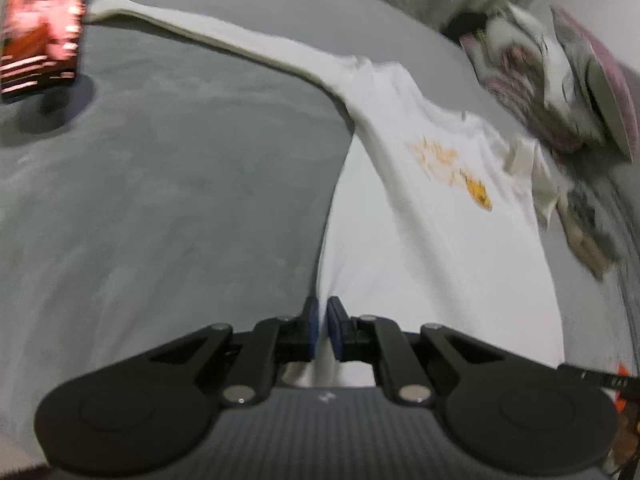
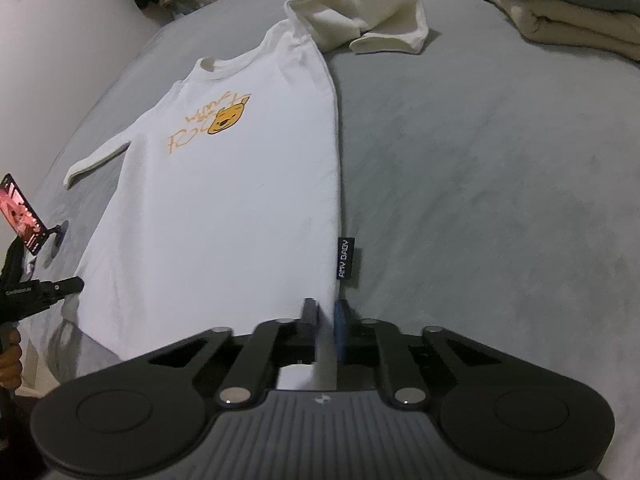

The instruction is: Fold clothes

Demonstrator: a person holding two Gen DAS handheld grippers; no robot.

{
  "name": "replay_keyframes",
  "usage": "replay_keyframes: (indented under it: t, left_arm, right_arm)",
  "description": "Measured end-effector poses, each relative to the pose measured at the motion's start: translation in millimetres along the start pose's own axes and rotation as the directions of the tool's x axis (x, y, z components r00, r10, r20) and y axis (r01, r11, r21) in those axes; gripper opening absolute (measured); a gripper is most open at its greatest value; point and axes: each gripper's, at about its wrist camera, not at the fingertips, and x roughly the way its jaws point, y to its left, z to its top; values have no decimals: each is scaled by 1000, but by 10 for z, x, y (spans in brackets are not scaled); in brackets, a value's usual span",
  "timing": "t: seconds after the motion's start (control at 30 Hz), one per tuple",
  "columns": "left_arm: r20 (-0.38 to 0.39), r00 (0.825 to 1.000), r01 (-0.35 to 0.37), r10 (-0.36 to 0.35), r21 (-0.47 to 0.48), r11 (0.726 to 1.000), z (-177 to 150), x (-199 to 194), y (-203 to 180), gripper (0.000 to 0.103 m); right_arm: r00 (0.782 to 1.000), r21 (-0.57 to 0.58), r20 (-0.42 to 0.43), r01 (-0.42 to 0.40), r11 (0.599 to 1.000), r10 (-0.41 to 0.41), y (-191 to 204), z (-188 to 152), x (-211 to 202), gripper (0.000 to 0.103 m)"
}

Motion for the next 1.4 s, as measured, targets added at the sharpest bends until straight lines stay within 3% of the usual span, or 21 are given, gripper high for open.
replay_keyframes:
  t: [0.13,0.3,0.43,0.47,0.53,0.6,0.63,0.7,0.93,1.13,1.4]
  left_arm:
    - [45,999,-21,22,-22,1000,-189,-233,24,7]
    - [-11,998,-59,59,-39,998,-253,-64,136,7]
    - [-10,997,-80,80,-20,997,-205,-58,88,15]
    - [-6,996,-89,89,-15,996,-192,-69,80,19]
    - [10,994,-113,113,-5,994,-169,-96,61,47]
    - [41,988,-149,149,3,989,-142,-121,33,66]
    - [52,986,-162,162,11,987,-117,-125,19,71]
    - [62,984,-171,169,29,985,-62,-121,-32,72]
    - [64,990,-133,125,132,982,175,67,-450,88]
    - [75,996,-70,51,282,957,364,308,-1031,99]
    - [80,997,-43,13,385,922,433,762,-1419,103]
  right_arm:
    - [1000,-7,4,-2,1000,2,16,-24,-40,10]
    - [1000,-45,-12,16,999,-16,60,-34,-10,10]
    - [1000,-50,-21,11,999,-12,56,-32,-20,11]
    - [1000,-36,-23,4,999,-5,33,-24,-17,11]
    - [1000,9,-25,-14,1000,14,-23,-9,-5,13]
    - [999,57,-26,-40,998,41,-69,8,12,20]
    - [998,77,-25,-51,996,53,-84,21,12,23]
    - [998,93,-13,-54,994,55,-68,55,7,34]
    - [999,72,38,-4,997,1,101,215,9,38]
    - [993,71,99,58,996,-65,196,422,48,45]
    - [985,78,118,113,990,-122,247,671,205,52]
